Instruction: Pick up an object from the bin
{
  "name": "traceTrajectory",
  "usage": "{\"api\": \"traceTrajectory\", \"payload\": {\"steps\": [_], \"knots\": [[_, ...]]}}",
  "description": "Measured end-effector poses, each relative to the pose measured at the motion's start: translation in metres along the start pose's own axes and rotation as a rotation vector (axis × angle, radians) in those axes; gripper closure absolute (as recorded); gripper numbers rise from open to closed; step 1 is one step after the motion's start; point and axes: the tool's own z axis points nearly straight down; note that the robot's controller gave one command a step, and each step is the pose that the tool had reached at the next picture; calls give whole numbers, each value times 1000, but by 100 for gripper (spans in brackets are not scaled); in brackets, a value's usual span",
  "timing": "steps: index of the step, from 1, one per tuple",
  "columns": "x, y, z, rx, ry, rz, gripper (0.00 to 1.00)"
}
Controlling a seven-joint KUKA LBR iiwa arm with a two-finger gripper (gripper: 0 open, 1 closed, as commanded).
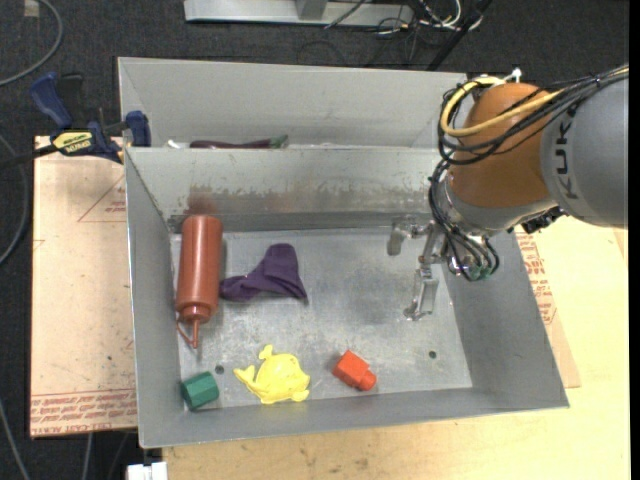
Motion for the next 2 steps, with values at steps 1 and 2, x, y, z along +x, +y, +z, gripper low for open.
{"api": "traceTrajectory", "payload": {"steps": [1,2], "knots": [[-1,0,-5,0,-7,-1,0],[-30,43,37,2,-16,11,0]]}}
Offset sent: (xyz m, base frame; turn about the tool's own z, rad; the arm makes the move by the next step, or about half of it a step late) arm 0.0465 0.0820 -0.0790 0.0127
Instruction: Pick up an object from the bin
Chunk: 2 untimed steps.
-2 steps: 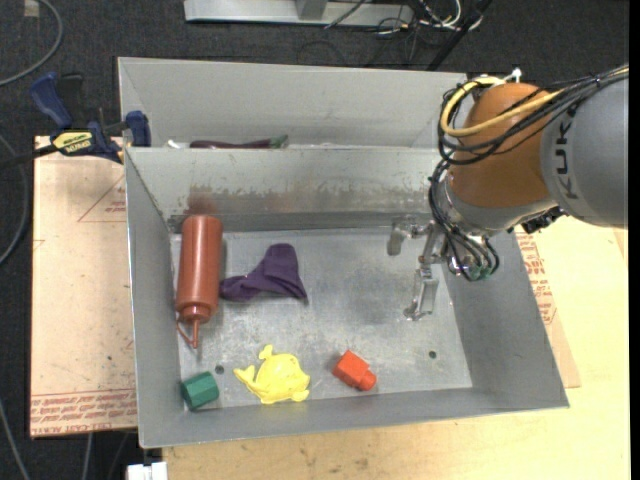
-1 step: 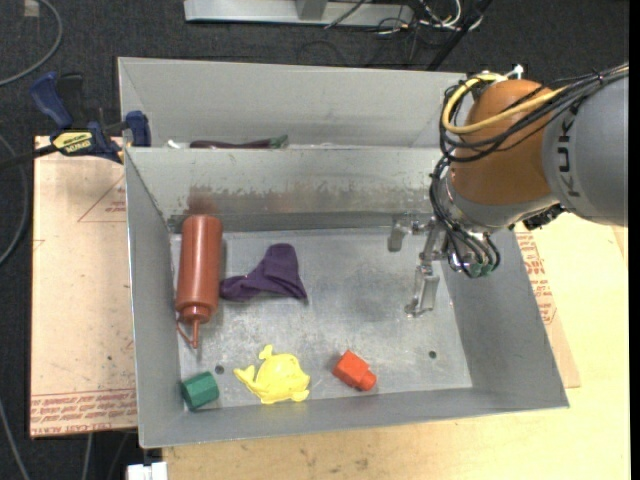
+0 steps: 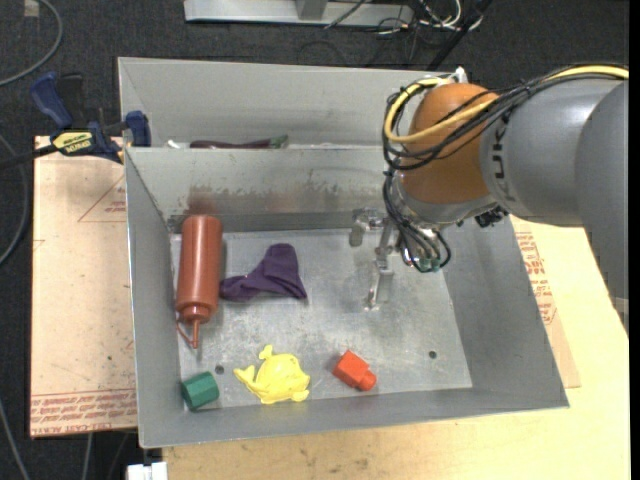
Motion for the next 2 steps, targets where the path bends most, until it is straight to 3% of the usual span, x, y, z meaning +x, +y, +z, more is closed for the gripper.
{"api": "traceTrajectory", "payload": {"steps": [1,2], "knots": [[45,17,18,-4,13,-29,0],[60,15,16,-3,11,-34,0]]}}
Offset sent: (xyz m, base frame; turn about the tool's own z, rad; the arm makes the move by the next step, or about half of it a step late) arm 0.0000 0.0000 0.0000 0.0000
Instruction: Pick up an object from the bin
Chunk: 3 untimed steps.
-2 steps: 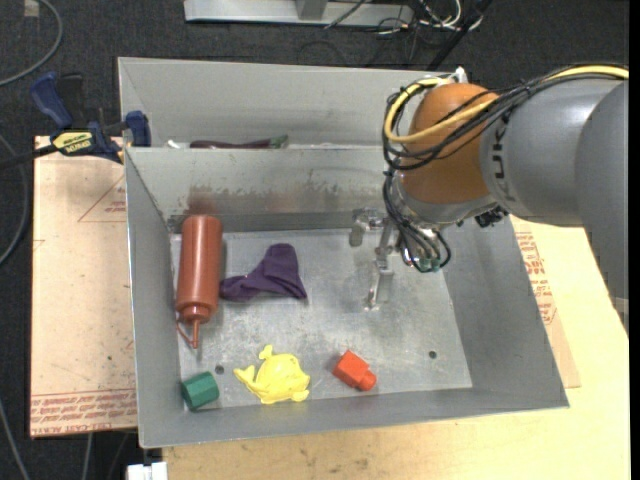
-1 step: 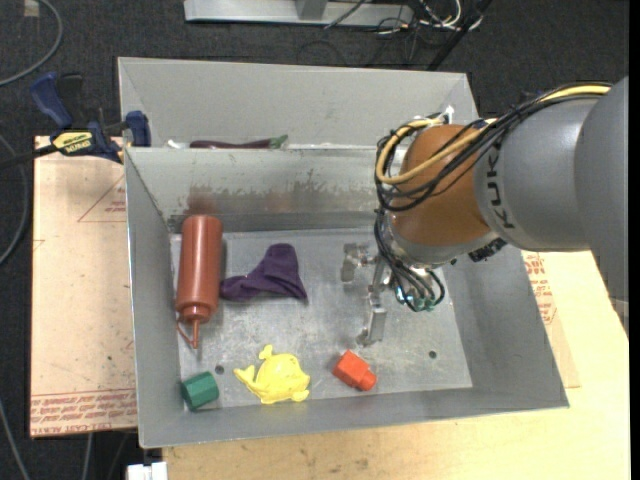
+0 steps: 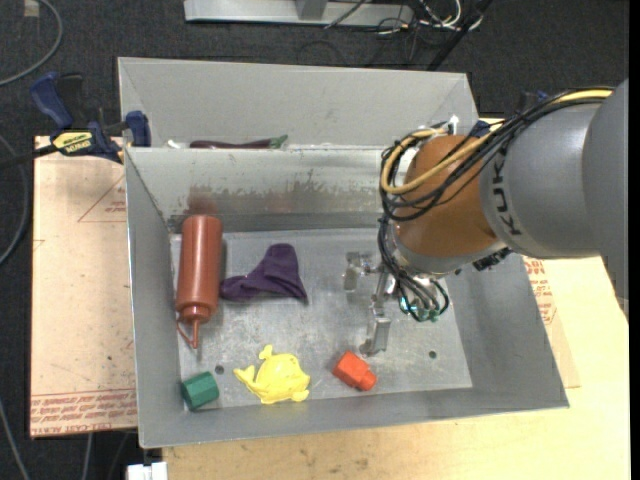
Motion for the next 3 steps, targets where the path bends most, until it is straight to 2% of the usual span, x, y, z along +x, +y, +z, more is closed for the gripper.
{"api": "traceTrajectory", "payload": {"steps": [1,2,3], "knots": [[19,-1,-15,-1,9,9,0],[-20,41,-45,2,-1,-22,0],[3,77,-40,-4,-2,5,0]]}}
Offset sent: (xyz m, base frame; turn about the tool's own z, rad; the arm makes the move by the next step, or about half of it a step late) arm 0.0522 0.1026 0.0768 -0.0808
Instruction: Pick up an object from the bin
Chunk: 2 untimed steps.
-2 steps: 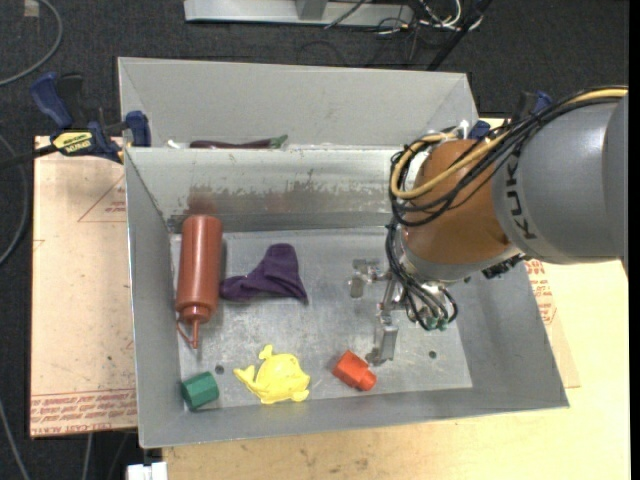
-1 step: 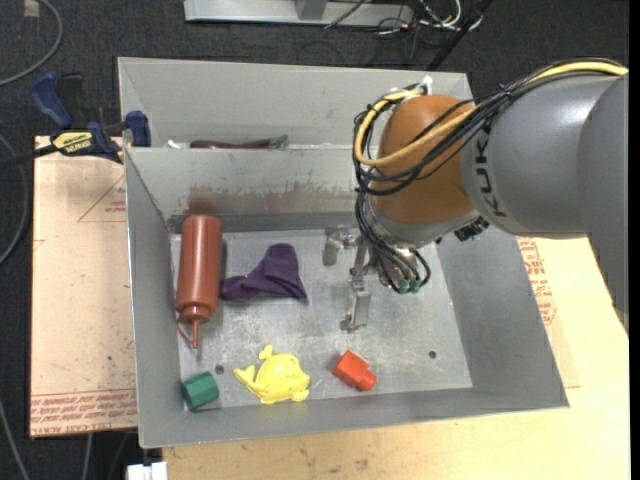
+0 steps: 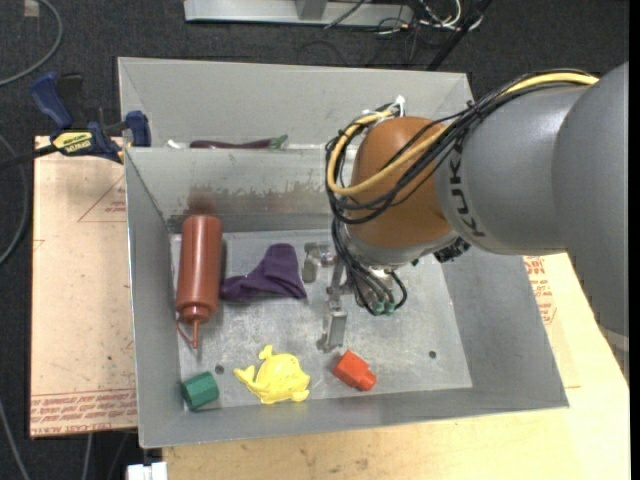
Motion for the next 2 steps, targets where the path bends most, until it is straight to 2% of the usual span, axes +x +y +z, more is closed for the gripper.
{"api": "traceTrajectory", "payload": {"steps": [1,2], "knots": [[-27,12,8,3,6,-24,0],[-33,37,51,0,-6,-47,0]]}}
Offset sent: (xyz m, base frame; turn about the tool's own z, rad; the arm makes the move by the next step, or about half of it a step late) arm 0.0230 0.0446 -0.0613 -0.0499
